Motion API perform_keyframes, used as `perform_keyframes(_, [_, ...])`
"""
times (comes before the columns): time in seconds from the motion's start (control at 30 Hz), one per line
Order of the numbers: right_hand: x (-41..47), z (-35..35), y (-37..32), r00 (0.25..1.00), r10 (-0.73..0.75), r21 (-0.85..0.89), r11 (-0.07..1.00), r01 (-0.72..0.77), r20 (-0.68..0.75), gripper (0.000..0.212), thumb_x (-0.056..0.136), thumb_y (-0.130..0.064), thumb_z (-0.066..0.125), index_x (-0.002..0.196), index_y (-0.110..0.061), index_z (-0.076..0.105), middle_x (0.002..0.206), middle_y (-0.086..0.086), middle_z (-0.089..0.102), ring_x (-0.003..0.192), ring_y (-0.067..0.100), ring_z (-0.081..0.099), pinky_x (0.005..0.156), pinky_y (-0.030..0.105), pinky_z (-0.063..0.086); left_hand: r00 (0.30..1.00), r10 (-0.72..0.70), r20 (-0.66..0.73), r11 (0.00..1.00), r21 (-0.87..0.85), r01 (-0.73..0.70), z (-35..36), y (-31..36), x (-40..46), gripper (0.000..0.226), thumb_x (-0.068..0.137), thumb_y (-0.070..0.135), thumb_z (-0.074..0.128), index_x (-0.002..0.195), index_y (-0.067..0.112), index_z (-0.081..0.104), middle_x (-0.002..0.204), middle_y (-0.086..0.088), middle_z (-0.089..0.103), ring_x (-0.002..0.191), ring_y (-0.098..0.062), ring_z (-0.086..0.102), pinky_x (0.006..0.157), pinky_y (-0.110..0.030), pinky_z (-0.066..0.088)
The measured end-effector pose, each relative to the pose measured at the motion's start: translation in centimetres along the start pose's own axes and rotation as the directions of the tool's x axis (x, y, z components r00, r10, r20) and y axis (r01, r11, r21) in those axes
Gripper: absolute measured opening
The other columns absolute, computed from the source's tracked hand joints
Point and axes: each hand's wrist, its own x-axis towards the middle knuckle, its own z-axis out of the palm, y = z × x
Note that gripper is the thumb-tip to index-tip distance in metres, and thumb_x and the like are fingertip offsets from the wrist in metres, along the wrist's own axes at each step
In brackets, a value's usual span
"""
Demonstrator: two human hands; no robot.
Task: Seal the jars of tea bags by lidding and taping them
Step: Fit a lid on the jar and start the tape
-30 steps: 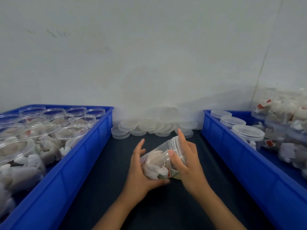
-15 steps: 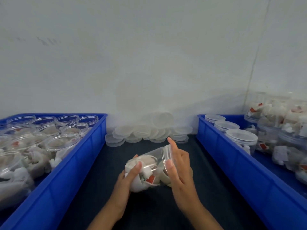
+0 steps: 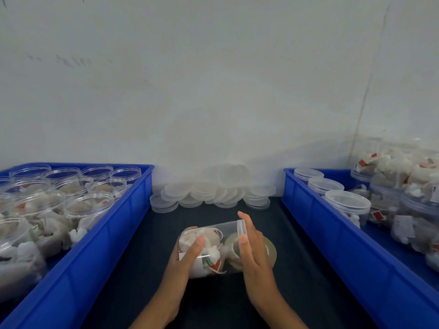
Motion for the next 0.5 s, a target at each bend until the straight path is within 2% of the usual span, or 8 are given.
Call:
perform_keyframes(0.1, [0.3, 0.4, -0.6, 0.980, 0.201, 0.119, 0.972, -0.201, 0.012, 0.051, 0.093, -0.050, 0.035, 0.141, -0.038, 0.030, 0.151, -0.003, 0.035, 0.137, 0.015, 0.038, 0.114, 0.042, 0.033, 0.997, 0.074, -0.027, 0.997, 0.005, -0.074, -0.1, -0.1, -0.1, 0.058, 0.067, 0.040, 0.065, 0.124, 0.032, 0.056, 0.104, 0.004, 0.072, 0.088, -0.015, 0.072, 0.064, -0.025, 0.057])
perform_keyframes(0.17, [0.3, 0.1, -0.7, 0.974, 0.222, 0.126, 0.966, -0.225, 0.039, 0.049, 0.099, -0.043, 0.032, 0.147, -0.035, 0.025, 0.154, -0.003, 0.029, 0.139, 0.016, 0.034, 0.116, 0.036, 0.030, 0.997, 0.075, -0.035, 0.997, 0.007, -0.075, -0.1, -0.2, -0.2, 0.057, 0.068, 0.041, 0.065, 0.124, 0.031, 0.056, 0.108, 0.002, 0.070, 0.090, -0.017, 0.072, 0.067, -0.028, 0.058])
perform_keyframes(0.2, [0.2, -0.1, -0.8, 0.982, 0.183, 0.119, 0.975, -0.186, 0.034, 0.046, 0.102, -0.043, 0.030, 0.147, -0.037, 0.023, 0.156, -0.010, 0.024, 0.140, 0.010, 0.031, 0.113, 0.025, 0.029, 0.997, 0.064, -0.035, 0.998, -0.008, -0.064, -0.2, -0.2, -0.1, 0.057, 0.069, 0.042, 0.064, 0.124, 0.029, 0.057, 0.111, -0.002, 0.070, 0.094, -0.021, 0.071, 0.075, -0.034, 0.059])
perform_keyframes(0.27, [0.0, 0.0, -1.3, 0.994, 0.084, 0.099, 0.991, -0.091, 0.069, 0.047, 0.098, -0.048, 0.033, 0.144, -0.046, 0.022, 0.148, -0.038, 0.018, 0.137, -0.012, 0.022, 0.099, 0.001, 0.028, 0.999, 0.032, -0.016, 0.997, -0.064, -0.033, -0.4, -0.1, 0.0, 0.055, 0.072, 0.043, 0.063, 0.122, 0.020, 0.060, 0.109, -0.011, 0.072, 0.098, -0.029, 0.070, 0.087, -0.046, 0.055])
perform_keyframes(0.3, [-0.5, -0.2, -1.4, 0.995, 0.022, 0.078, 0.997, -0.029, 0.097, 0.053, 0.093, -0.048, 0.038, 0.143, -0.049, 0.022, 0.143, -0.046, 0.020, 0.134, -0.019, 0.020, 0.094, -0.003, 0.028, 1.000, 0.018, 0.001, 0.996, -0.092, -0.018, -0.6, 0.0, 0.1, 0.053, 0.075, 0.043, 0.061, 0.121, 0.015, 0.061, 0.107, -0.013, 0.073, 0.098, -0.031, 0.069, 0.087, -0.046, 0.055])
perform_keyframes(0.37, [-1.2, -0.5, -1.3, 0.992, -0.065, 0.039, 0.997, 0.061, 0.112, 0.058, 0.091, -0.043, 0.044, 0.145, -0.045, 0.024, 0.144, -0.042, 0.023, 0.135, -0.018, 0.020, 0.100, 0.003, 0.029, 0.999, -0.003, 0.034, 0.992, -0.123, 0.007, -0.9, 0.2, 0.1, 0.049, 0.080, 0.041, 0.058, 0.119, 0.012, 0.062, 0.104, -0.015, 0.073, 0.097, -0.031, 0.070, 0.081, -0.042, 0.056])
perform_keyframes(0.43, [-1.1, -0.2, -1.1, 0.987, -0.129, 0.005, 0.992, 0.129, 0.093, 0.056, 0.090, -0.043, 0.046, 0.143, -0.044, 0.029, 0.145, -0.032, 0.030, 0.136, -0.010, 0.027, 0.110, 0.021, 0.030, 0.999, 0.011, 0.053, 0.992, -0.123, -0.004, -1.0, 0.2, 0.1, 0.048, 0.082, 0.041, 0.060, 0.120, 0.013, 0.062, 0.105, -0.014, 0.073, 0.097, -0.030, 0.070, 0.080, -0.042, 0.058])
perform_keyframes(0.5, [-1.0, 0.2, -1.6, 0.999, -0.019, 0.065, 0.998, 0.017, 0.039, 0.049, 0.087, -0.053, 0.050, 0.135, -0.048, 0.038, 0.141, -0.023, 0.040, 0.132, 0.000, 0.040, 0.111, 0.036, 0.038, 0.998, 0.053, 0.022, 0.993, -0.107, -0.050, -1.0, 0.0, 0.1, 0.055, 0.074, 0.041, 0.074, 0.123, 0.019, 0.060, 0.109, -0.011, 0.072, 0.099, -0.030, 0.070, 0.087, -0.050, 0.056])
